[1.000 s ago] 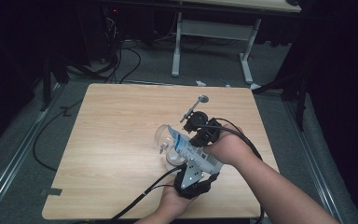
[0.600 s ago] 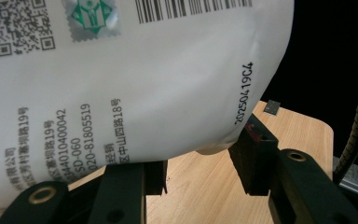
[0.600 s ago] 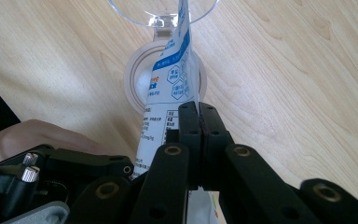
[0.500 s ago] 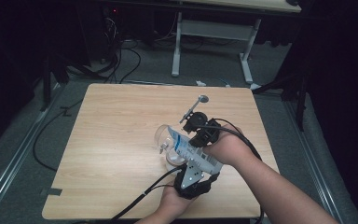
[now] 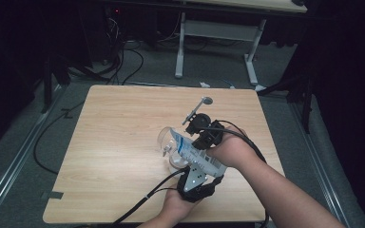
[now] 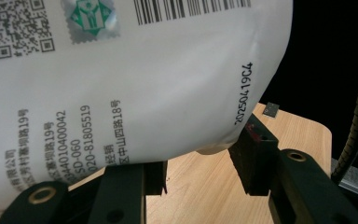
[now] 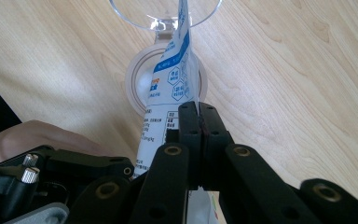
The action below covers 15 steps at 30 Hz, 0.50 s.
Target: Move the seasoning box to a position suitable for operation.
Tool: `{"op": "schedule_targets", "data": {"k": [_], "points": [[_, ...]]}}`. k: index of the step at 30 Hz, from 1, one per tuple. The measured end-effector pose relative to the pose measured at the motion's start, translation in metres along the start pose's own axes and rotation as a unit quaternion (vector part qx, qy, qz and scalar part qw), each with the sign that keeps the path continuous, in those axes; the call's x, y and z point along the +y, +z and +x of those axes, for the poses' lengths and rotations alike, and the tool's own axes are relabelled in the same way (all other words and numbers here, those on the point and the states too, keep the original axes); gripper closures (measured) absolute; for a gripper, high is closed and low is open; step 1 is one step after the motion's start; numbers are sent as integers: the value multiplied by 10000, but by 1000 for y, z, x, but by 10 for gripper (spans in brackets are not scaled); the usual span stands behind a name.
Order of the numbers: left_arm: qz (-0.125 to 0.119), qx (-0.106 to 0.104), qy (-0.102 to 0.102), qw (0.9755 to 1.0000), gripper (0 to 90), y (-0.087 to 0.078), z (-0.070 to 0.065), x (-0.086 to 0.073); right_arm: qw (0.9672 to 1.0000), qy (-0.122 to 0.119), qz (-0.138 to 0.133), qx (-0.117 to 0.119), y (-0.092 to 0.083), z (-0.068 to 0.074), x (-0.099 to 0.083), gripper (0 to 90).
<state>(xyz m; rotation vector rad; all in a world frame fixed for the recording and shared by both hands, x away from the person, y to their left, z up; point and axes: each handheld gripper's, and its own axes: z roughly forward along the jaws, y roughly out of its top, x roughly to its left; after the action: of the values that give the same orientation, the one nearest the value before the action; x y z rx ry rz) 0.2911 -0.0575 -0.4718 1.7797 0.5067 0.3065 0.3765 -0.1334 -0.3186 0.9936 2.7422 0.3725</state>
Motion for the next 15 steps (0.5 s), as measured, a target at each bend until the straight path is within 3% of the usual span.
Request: {"op": "schedule_targets", "data": {"k": [15], "points": [[-38, -1, -31, 10000, 602, 0, 1, 1, 10000, -41, 10, -34, -1, 1, 2, 900]]}}
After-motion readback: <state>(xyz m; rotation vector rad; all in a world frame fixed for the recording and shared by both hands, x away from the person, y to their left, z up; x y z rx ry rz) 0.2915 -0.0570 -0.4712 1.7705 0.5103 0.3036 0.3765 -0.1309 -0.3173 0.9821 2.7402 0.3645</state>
